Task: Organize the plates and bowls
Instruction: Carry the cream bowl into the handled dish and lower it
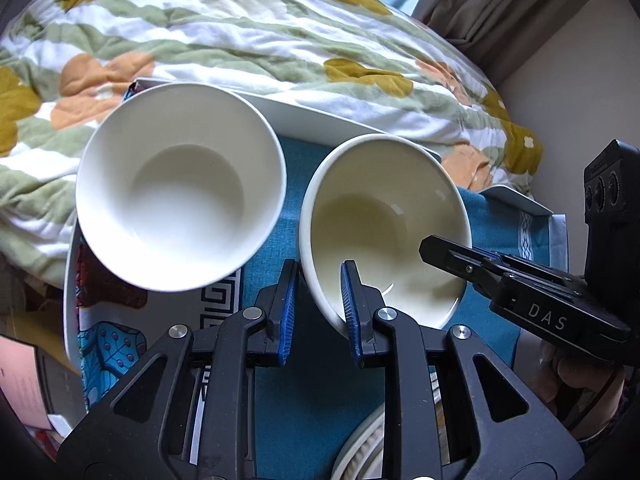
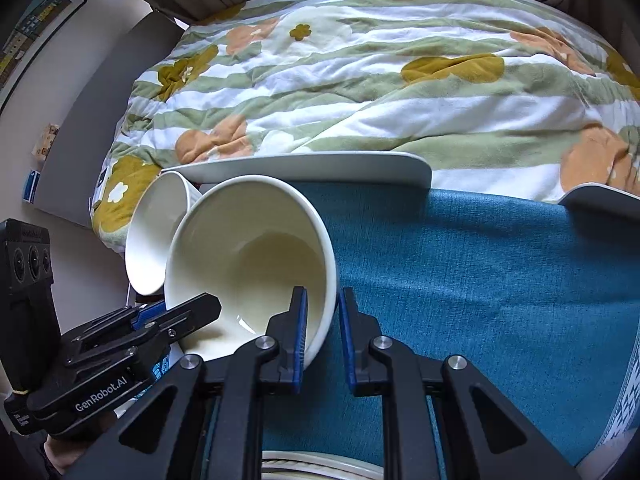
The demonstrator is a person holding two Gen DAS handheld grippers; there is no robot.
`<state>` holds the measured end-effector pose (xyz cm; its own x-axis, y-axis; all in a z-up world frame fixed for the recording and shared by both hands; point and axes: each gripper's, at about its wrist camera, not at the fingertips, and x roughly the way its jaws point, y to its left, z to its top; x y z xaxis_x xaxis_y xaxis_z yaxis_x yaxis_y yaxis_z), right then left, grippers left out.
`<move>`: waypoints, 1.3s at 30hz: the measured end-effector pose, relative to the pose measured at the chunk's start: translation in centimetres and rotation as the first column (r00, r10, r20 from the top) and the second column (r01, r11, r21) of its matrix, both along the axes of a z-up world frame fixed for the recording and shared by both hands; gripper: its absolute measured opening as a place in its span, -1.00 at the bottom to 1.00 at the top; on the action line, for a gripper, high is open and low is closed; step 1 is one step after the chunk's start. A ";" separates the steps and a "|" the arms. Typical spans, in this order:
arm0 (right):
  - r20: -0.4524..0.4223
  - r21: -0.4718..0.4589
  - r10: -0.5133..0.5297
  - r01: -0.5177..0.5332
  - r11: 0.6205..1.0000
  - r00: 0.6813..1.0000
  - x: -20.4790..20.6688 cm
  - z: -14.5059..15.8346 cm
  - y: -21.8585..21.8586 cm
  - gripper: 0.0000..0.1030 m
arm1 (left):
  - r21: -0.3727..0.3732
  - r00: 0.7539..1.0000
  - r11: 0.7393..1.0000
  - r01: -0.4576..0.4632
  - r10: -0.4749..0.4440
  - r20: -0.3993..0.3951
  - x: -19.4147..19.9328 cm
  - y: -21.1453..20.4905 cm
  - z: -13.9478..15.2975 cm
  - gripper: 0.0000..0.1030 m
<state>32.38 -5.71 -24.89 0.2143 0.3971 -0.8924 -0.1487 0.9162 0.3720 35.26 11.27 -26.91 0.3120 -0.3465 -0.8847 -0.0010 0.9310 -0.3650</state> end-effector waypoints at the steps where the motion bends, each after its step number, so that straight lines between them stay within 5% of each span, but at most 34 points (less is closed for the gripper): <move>1: 0.011 0.001 -0.004 0.004 1.000 1.000 -0.2 0.5 -0.2 -0.71 | 0.001 1.000 1.000 0.004 -0.004 0.004 -0.1 -0.2 0.3 -0.63; 12: 0.082 0.032 -0.076 0.074 0.997 0.994 -3.9 6.2 -4.4 -0.71 | 0.031 0.993 0.997 0.070 -0.072 0.090 -3.9 -5.1 7.4 -0.63; 22: 0.147 0.043 -0.149 0.144 0.989 0.978 -11.1 10.3 -14.6 -0.71 | 0.029 0.980 0.990 0.135 -0.138 0.146 -10.0 -16.0 11.8 -0.63; 32: 0.154 0.006 -0.219 0.221 0.975 0.963 -17.9 11.3 -26.2 -0.71 | 0.010 0.968 0.975 0.220 -0.220 0.123 -15.9 -29.1 11.5 -0.63; 39: 0.090 0.006 -0.301 0.301 0.954 0.950 -20.7 8.8 -31.3 -0.71 | 0.023 0.954 0.955 0.297 -0.298 0.029 -17.6 -34.2 8.5 -0.63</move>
<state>11.68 -36.97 -16.12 0.4009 0.2953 -0.8672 0.1023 0.9263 0.3627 17.64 -22.97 -18.37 0.2251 -0.4121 -0.8829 0.2884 0.8937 -0.3436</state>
